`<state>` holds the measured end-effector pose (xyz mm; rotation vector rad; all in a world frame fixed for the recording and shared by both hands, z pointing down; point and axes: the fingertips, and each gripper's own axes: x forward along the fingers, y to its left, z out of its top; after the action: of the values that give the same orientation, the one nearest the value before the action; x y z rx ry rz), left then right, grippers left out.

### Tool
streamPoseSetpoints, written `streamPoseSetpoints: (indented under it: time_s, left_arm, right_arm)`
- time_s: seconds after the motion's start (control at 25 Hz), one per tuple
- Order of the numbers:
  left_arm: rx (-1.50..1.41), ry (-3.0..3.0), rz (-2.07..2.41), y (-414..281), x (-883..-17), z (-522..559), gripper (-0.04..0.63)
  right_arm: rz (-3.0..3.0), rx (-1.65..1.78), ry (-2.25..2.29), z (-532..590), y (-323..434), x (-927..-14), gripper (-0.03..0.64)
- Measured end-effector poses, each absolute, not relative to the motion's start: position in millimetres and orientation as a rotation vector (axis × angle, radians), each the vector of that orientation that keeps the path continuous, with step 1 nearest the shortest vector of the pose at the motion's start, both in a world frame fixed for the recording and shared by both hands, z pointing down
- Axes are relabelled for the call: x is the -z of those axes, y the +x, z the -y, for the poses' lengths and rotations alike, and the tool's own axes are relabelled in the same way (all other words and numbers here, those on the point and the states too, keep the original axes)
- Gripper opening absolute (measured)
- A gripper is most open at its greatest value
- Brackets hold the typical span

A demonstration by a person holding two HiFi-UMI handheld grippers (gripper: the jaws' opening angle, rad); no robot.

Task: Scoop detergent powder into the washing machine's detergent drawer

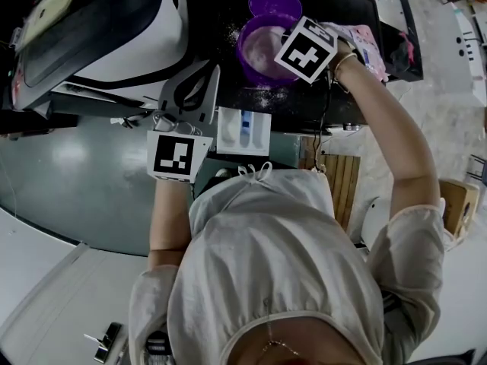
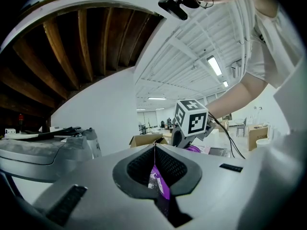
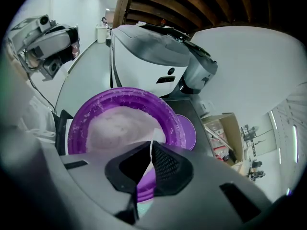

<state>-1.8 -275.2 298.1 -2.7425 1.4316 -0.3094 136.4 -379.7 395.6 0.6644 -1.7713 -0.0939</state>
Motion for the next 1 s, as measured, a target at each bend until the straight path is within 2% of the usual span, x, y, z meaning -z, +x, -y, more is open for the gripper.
streamPoseSetpoints:
  time_s: [0.48, 0.76, 1.0]
  left_arm:
    - [0.307, -2.729, -1.475, -17, -302, 269, 0.021]
    - [0.304, -2.731, -1.472, -21, -306, 263, 0.021]
    - [0.308, -2.736, -1.46, -23, -305, 257, 0.022]
  right_arm:
    - [1.733, 0.009, 0.537, 367, 125, -412, 0.011]
    - [1.743, -0.334, 0.44, 317, 121, -431, 0.011]
    - [1.758, -0.242, 0.504, 335, 126, -426, 0.011]
